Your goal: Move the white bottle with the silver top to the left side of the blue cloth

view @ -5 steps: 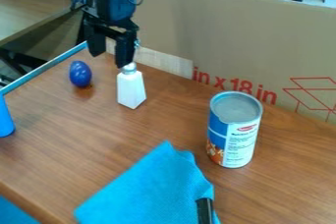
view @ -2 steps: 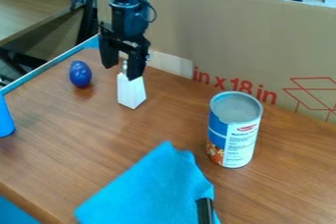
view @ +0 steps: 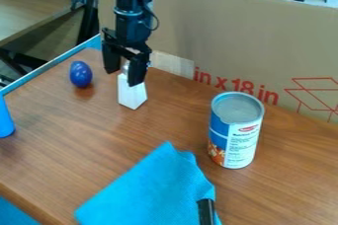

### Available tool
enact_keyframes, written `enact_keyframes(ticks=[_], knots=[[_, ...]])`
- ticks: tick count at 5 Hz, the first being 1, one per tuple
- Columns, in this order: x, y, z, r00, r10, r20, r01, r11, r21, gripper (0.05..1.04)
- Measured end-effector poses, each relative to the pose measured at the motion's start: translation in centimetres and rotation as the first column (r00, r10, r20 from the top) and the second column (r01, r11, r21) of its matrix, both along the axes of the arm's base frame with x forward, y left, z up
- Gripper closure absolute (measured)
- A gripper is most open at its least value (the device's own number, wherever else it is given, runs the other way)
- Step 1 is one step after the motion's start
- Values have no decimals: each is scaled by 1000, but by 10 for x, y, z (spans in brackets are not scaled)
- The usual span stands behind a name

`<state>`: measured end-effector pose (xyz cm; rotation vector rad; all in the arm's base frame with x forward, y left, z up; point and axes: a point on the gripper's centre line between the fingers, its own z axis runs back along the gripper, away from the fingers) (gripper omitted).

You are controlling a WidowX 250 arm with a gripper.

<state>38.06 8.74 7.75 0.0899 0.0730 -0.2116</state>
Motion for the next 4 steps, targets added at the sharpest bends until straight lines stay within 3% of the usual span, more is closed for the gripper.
enact_keyframes(ticks=[1,2,3,4], knots=[[1,-2,0,1000,14,4,-14,1000,-9,412],[-7,-7,3,1000,13,-7,-13,999,-40,489],[-20,-15,34,999,12,30,-10,996,-85,489],[-56,-9,81,995,52,86,-42,993,-112,489]])
